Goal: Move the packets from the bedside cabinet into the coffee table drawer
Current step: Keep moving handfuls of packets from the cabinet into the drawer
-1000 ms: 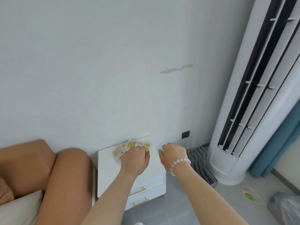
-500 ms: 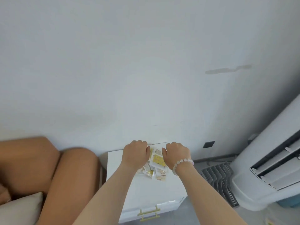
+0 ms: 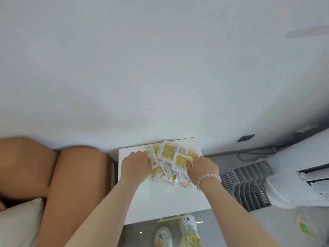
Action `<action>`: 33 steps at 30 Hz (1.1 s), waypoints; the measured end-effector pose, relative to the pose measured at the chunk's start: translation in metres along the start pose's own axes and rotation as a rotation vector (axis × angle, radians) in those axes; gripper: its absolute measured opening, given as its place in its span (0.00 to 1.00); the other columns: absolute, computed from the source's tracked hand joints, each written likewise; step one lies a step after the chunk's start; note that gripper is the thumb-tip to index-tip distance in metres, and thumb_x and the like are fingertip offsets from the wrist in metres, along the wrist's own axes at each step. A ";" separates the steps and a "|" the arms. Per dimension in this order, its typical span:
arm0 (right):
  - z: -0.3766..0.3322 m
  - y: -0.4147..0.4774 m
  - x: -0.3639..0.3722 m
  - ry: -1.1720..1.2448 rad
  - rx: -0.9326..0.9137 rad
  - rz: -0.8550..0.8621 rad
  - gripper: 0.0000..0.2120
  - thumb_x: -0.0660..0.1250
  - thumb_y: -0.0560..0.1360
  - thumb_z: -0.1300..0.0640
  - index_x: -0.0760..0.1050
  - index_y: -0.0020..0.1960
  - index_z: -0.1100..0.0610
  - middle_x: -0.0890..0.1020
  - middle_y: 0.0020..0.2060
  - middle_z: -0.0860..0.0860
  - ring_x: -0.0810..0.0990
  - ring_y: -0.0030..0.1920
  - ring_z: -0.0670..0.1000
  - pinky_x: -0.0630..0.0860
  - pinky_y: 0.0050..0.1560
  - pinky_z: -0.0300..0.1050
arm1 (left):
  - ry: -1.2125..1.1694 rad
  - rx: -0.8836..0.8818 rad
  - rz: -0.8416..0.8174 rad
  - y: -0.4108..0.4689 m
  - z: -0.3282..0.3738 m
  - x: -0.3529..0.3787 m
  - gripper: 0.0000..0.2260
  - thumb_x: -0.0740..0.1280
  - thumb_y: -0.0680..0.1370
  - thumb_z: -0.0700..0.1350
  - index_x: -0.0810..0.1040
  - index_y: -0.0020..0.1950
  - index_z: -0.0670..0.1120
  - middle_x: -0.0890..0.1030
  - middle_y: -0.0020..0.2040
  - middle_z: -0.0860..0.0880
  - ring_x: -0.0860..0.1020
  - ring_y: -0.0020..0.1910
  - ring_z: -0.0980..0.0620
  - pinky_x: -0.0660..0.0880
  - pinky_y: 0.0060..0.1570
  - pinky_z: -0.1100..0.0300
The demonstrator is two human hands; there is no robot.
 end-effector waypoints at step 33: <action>0.060 0.185 0.208 0.634 0.682 -0.255 0.54 0.77 0.53 0.34 0.59 0.67 0.62 0.70 0.63 0.58 0.70 0.65 0.58 0.71 0.59 0.54 | -0.514 -0.804 -0.470 0.152 0.046 0.233 0.65 0.69 0.59 0.73 0.36 0.76 0.39 0.49 0.76 0.38 0.58 0.74 0.37 0.67 0.65 0.44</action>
Point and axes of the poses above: each hand's wrist, its own y-axis towards the middle knuckle, its own x-axis out of the palm, z = x × y, the point moved 5 cm from there along y, towards the middle knuckle
